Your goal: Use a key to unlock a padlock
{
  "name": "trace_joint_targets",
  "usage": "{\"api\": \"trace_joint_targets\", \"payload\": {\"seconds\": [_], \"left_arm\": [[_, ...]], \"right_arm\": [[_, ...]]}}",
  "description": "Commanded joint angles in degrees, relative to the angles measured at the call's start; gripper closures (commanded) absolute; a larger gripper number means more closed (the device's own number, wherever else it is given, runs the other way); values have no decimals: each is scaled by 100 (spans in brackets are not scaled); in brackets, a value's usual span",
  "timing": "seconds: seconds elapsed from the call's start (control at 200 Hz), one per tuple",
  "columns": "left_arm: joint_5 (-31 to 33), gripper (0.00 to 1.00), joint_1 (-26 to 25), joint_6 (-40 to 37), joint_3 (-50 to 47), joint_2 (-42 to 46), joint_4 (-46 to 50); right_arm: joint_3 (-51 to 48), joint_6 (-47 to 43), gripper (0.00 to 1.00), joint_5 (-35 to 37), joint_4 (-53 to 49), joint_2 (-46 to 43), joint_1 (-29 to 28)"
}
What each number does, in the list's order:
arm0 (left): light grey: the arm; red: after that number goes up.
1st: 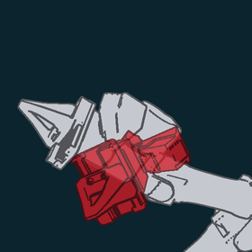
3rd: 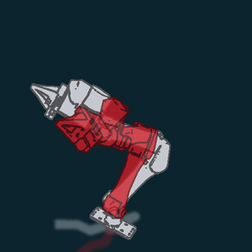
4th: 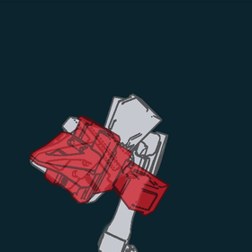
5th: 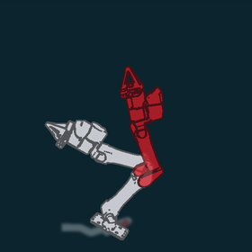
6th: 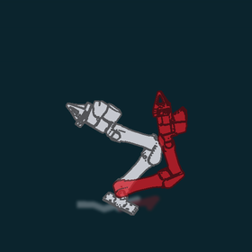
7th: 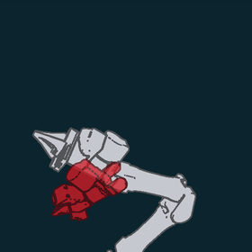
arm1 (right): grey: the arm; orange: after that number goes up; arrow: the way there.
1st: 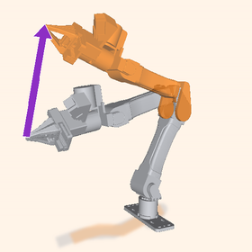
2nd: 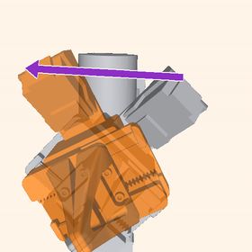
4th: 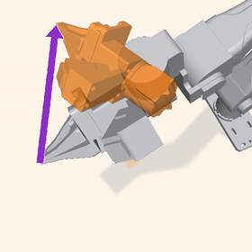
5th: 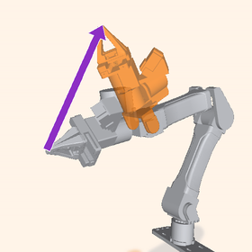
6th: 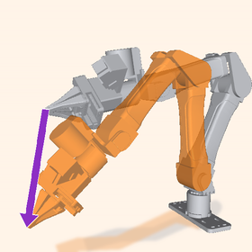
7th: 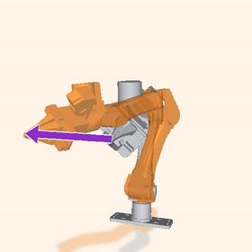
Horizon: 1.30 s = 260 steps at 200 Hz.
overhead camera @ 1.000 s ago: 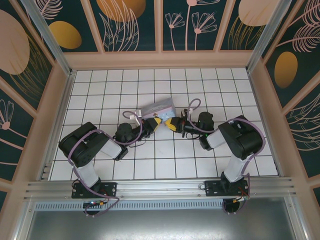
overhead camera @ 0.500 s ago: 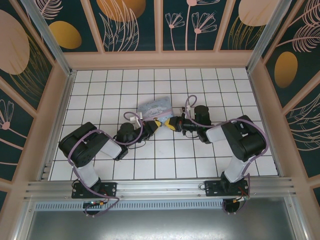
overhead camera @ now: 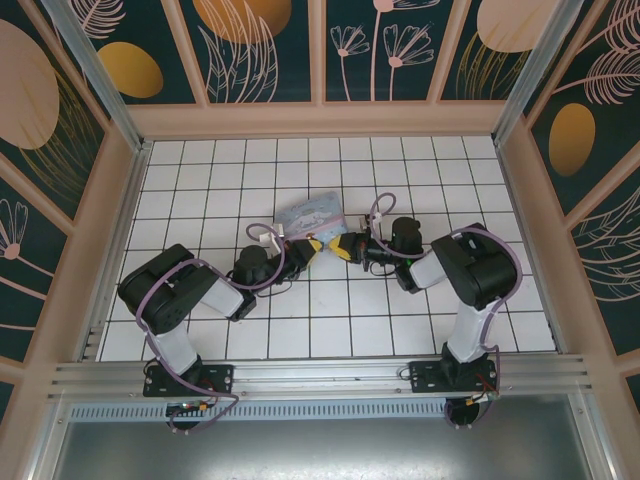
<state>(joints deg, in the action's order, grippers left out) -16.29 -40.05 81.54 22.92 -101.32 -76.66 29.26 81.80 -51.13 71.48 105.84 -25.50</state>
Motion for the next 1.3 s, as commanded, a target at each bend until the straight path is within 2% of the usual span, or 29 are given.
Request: {"api": "trace_joint_targets", "payload": {"seconds": [0.0,0.27,0.611,0.871,0.931,1.076,1.296], "left_arm": [[-1261,100,-470,113,248,90,-934],[-1029,100,-470,9,178,164,-784],[-1089,100,-476,-41,170,143,-717],[-1533,100,-547,-166,424,-80,-433],[-1502,100,-554,-160,386,-93,-450],[-1293,100,-548,-259,315,-23,-247],[-744,100,-547,-483,320,66,558]], "right_arm": [[45,919,100,284,1458,54,-364],[72,627,100,643,647,-615,-849],[111,172,100,626,62,-766,-687],[1342,-635,100,108,-885,-316,-878],[1285,-798,100,138,-1107,-282,-811],[1021,-395,100,76,-447,-78,-667],[1014,-651,100,203,-783,-206,-640]]}}
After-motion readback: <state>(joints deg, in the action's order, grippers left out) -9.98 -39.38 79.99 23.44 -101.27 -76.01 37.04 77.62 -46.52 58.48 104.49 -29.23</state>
